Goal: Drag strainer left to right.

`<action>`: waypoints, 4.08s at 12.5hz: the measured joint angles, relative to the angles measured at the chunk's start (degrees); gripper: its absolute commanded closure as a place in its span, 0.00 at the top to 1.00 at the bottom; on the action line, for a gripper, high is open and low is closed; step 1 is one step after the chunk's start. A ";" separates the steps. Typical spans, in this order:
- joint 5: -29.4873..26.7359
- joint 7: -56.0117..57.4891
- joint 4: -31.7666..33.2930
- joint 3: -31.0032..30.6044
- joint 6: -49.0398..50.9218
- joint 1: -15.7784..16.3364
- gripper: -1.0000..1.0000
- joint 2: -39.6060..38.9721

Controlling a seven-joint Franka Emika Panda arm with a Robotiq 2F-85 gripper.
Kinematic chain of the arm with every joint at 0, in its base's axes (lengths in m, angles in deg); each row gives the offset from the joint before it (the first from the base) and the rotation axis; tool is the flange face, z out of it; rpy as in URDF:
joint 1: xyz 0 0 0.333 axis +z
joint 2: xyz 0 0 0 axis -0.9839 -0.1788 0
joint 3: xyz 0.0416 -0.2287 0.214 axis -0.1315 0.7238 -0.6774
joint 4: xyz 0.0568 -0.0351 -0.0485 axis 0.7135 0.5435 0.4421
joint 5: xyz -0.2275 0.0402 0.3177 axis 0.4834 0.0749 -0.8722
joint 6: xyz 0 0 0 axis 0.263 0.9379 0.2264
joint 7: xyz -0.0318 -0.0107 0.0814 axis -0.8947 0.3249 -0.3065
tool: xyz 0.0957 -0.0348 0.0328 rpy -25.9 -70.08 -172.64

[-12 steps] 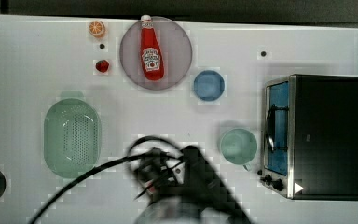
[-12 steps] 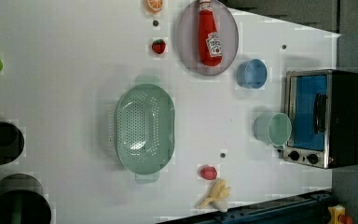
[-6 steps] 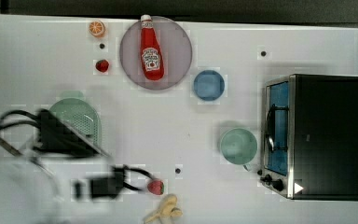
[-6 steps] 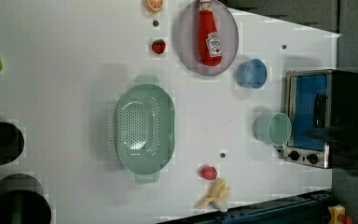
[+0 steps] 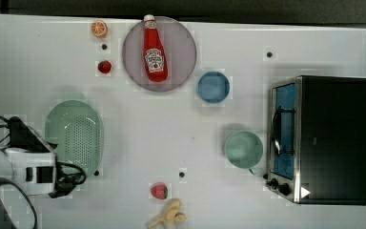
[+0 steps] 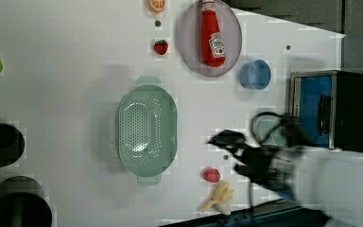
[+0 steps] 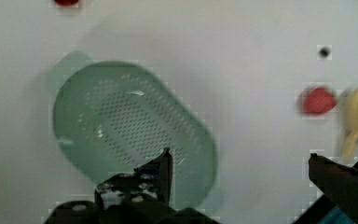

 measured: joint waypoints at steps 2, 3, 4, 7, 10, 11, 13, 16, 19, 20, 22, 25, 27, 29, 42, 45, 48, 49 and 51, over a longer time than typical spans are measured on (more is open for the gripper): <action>-0.43 -9.51 2.24 -3.05 -8.49 -0.49 1.00 -4.05; -0.35 -14.10 2.91 -3.41 -11.65 0.03 1.00 -6.62; 0.15 -18.21 3.80 -3.80 -15.29 -0.13 1.00 -9.43; 2.30 -28.12 8.28 -3.11 -27.43 -0.36 1.00 -16.88; 5.40 -35.89 9.96 -1.57 -32.61 -1.77 1.00 -25.06; 6.34 -37.68 9.74 -1.48 -34.93 -2.52 1.00 -27.90; 10.41 -41.55 9.40 -0.28 -36.86 -2.55 1.00 -31.16; 13.91 -44.29 9.40 2.88 -42.12 0.06 1.00 -34.22; 14.69 -44.29 9.51 5.53 -44.58 1.44 1.00 -36.38; 14.60 -44.29 10.18 6.41 -44.75 1.38 1.00 -36.21; 14.43 -44.29 10.52 7.69 -44.86 1.11 1.00 -35.87; 14.20 -44.96 11.53 9.11 -45.20 0.07 1.00 -35.43; 13.85 -44.73 12.98 8.70 -44.24 -1.59 1.00 -32.92; 15.21 -44.51 13.88 8.90 -43.46 -2.90 1.00 -30.26; 14.08 -31.75 20.70 13.55 -42.57 -13.70 1.00 -28.14; 14.47 -27.56 20.70 16.31 -42.96 -15.10 1.00 -27.28; 13.21 -23.14 20.93 19.81 -42.96 -15.46 1.00 -26.92; 13.02 -21.29 20.70 21.03 -42.62 -15.61 1.00 -26.88; 13.91 -19.16 20.37 23.95 -43.63 -15.91 1.00 -26.88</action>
